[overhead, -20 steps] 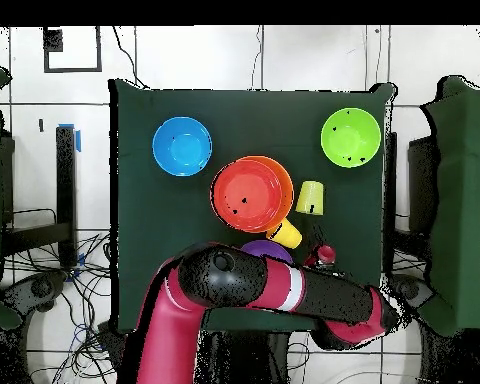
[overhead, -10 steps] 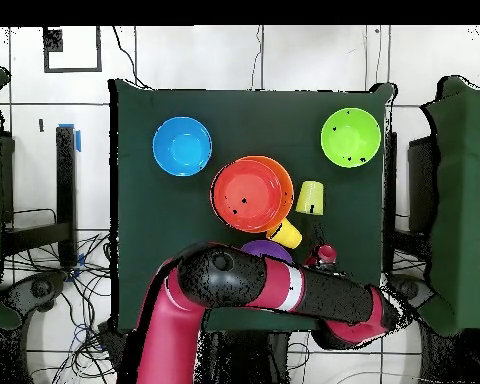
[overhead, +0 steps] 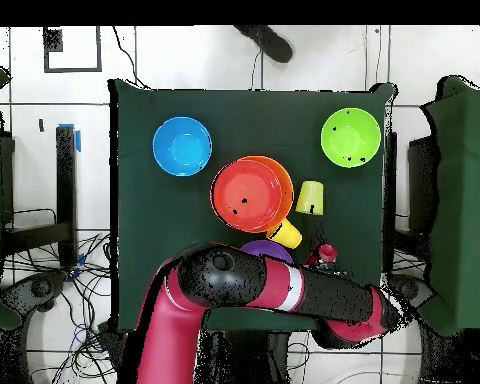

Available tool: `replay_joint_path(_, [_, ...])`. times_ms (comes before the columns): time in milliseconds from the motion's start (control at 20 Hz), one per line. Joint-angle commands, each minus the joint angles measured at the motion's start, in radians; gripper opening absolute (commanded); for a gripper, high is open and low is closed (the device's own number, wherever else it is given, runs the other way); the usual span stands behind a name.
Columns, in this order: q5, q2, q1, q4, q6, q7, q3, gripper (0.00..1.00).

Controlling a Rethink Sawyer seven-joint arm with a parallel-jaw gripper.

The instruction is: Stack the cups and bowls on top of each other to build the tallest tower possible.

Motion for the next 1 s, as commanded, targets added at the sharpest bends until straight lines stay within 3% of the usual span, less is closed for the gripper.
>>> replay_joint_path(50, [0.038,-0.006,0.000,-0.148,0.048,-0.012,0.103,1.00])
replay_joint_path(1000, [0.024,-0.064,-0.002,-0.163,0.050,0.023,0.108,1.00])
